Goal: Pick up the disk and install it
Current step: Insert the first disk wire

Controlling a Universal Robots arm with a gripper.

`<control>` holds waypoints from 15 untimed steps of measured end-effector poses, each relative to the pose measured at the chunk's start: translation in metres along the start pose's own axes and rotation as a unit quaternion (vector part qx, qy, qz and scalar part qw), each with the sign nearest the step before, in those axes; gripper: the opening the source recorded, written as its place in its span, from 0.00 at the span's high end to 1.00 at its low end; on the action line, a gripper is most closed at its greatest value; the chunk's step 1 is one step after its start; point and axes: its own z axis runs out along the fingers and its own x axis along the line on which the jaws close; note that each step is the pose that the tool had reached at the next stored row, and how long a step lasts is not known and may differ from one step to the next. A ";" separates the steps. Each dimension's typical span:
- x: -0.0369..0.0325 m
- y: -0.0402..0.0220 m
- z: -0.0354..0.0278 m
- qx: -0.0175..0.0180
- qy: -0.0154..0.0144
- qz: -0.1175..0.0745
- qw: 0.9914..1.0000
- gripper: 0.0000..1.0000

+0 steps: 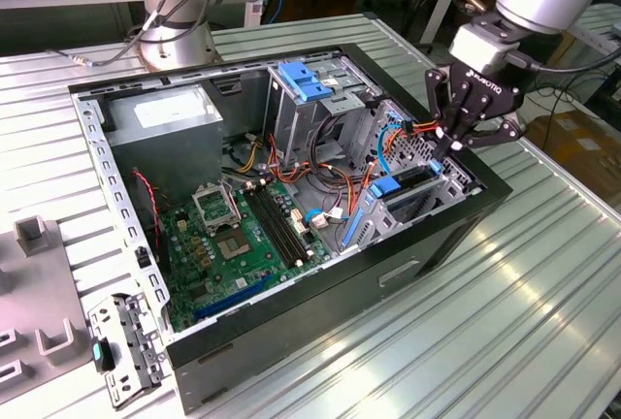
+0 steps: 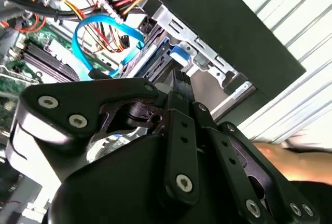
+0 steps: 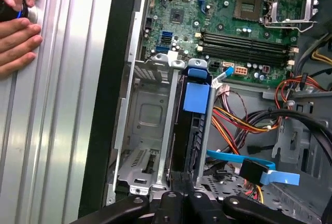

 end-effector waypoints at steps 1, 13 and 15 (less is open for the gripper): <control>-0.0004 -0.0020 0.0000 0.000 0.000 -0.004 1.000 0.89; -0.0050 -0.0117 -0.0049 0.000 0.001 -0.030 1.000 0.89; -0.0058 -0.0122 -0.0065 0.000 0.001 -0.031 1.000 0.89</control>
